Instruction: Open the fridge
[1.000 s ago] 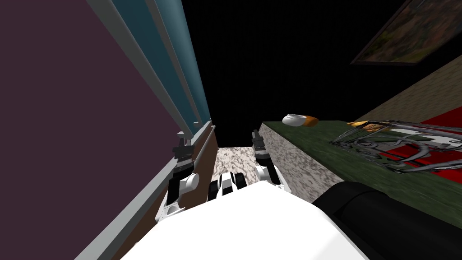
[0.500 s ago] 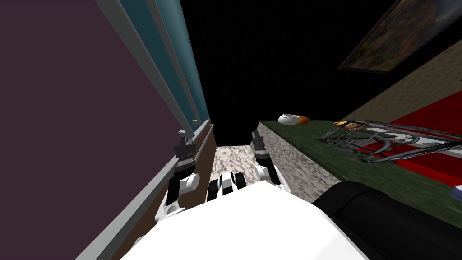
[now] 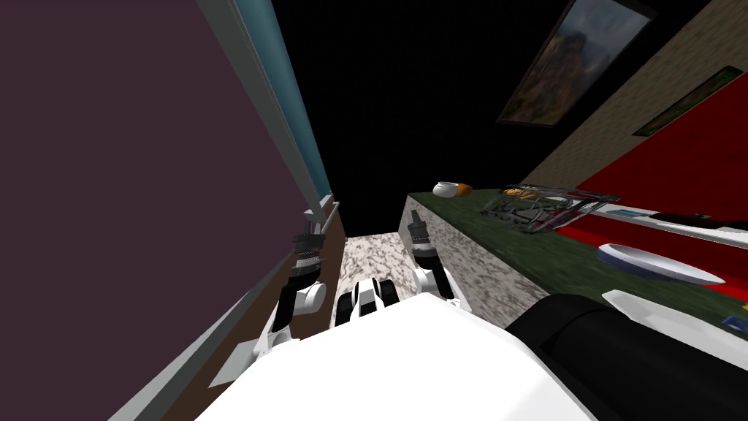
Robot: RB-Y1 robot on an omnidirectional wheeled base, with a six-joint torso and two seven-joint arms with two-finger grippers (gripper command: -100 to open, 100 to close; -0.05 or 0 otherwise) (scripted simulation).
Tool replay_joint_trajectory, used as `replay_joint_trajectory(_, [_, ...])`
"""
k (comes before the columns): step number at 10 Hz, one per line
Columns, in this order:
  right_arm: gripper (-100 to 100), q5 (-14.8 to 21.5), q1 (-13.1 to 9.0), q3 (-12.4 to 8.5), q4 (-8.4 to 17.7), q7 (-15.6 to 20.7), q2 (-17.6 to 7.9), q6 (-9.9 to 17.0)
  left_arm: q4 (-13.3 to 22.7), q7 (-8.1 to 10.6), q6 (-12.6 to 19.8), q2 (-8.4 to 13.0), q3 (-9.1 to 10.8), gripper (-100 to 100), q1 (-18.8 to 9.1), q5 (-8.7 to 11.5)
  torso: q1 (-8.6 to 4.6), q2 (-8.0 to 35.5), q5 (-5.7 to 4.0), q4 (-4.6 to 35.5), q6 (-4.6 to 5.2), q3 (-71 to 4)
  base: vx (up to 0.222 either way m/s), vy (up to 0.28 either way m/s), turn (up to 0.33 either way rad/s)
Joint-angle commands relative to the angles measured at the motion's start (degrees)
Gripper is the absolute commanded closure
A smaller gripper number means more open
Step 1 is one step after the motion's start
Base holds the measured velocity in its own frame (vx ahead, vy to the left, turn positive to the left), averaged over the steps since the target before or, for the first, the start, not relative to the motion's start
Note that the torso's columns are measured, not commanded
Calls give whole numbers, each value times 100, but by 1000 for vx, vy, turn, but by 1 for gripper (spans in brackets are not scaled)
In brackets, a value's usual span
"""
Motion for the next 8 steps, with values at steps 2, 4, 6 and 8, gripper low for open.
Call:
replay_joint_trajectory(2, [0,0,0,-1,0,0,-1,0,-228,87,14,112,-148,100,-72,-7,-31,23,-10,6,17,14,-48,10,-72])
replay_joint_trajectory(4, [0,0,0,0,0,0,0,0,-285,127,55,175,-241,100,-77,-16,-68,64,-21,17,21,42,-53,-2,-75])
replay_joint_trajectory(6, [0,0,0,0,0,0,0,0,-270,189,114,316,-415,100,41,-28,-65,57,-15,2,20,43,-57,11,-104])
replay_joint_trajectory(8, [0,0,-3,0,1,0,-1,0,-370,270,76,457,-621,100,47,-45,-72,51,-15,-9,44,38,-159,27,-212])
